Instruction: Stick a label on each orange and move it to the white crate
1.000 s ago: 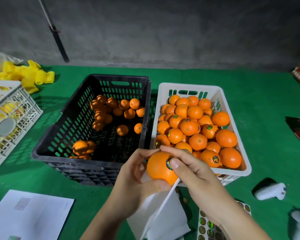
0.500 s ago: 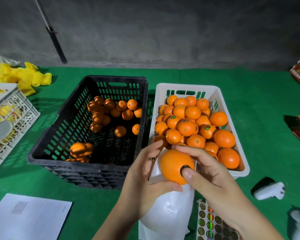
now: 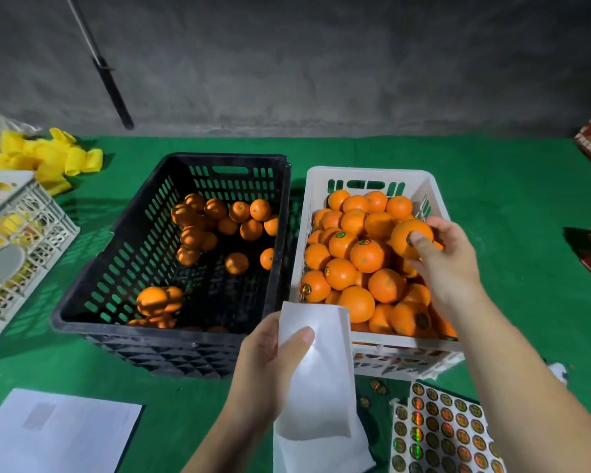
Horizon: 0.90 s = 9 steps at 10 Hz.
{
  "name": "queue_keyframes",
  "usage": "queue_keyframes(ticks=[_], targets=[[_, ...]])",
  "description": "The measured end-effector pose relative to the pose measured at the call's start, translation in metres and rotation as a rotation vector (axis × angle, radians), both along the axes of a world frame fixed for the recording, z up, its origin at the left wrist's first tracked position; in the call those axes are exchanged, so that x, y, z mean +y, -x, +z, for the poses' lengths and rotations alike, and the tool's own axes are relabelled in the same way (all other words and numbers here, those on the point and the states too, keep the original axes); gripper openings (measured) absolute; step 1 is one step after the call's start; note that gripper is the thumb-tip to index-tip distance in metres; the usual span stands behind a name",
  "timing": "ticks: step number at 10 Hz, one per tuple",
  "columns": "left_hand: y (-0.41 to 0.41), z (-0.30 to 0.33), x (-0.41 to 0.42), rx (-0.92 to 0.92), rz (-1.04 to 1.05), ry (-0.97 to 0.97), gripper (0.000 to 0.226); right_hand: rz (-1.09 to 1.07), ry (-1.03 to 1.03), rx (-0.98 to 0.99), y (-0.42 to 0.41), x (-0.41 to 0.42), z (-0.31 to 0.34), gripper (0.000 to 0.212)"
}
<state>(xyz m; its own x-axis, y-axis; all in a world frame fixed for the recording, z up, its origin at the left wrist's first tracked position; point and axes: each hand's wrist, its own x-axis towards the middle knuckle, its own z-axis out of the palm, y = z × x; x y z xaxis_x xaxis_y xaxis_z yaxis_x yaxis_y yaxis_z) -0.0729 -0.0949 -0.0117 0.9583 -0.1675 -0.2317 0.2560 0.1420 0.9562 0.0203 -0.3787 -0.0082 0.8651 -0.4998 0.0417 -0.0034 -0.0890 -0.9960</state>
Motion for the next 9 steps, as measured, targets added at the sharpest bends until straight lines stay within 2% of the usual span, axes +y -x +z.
queue_keyframes(ticks=[1, 2, 3, 4, 5, 6, 7, 8, 9], targets=[[0.002, -0.006, -0.001, 0.025, -0.001, -0.006, 0.019, 0.067, 0.384, 0.287, -0.026, -0.018, -0.013, 0.051], [0.003, -0.014, 0.001, 0.022, -0.003, -0.013, 0.021, 0.041, 0.634, 0.307, -0.008, -0.004, -0.011, 0.056], [0.004, -0.019, -0.001, 0.031, -0.003, 0.078, 0.027, 0.147, 0.525, 0.083, 0.053, 0.042, -0.001, 0.041], [0.009, -0.024, -0.005, 0.023, 0.029, 0.237, 0.038, 0.516, 0.220, 0.153, 0.114, 0.085, 0.000, 0.043], [0.019, -0.036, -0.009, -0.033, 0.068, 0.248, 0.042, 0.645, 0.048, 0.216, 0.147, 0.102, -0.017, 0.038], [0.029, -0.049, -0.008, -0.093, 0.121, 0.098, 0.023, 0.701, -0.125, 0.269, 0.168, 0.100, -0.034, 0.036], [0.041, -0.069, -0.005, -0.008, 0.112, 0.038, 0.032, 0.717, -0.089, 0.408, 0.177, 0.096, -0.065, 0.036], [0.055, -0.107, 0.004, -0.002, -0.035, -0.237, 0.035, 0.652, 0.086, 0.661, 0.176, 0.100, -0.108, 0.037], [0.069, -0.151, 0.018, -0.092, -0.122, -0.626, 0.035, 0.620, 0.306, 0.778, 0.176, 0.105, -0.135, 0.025]])
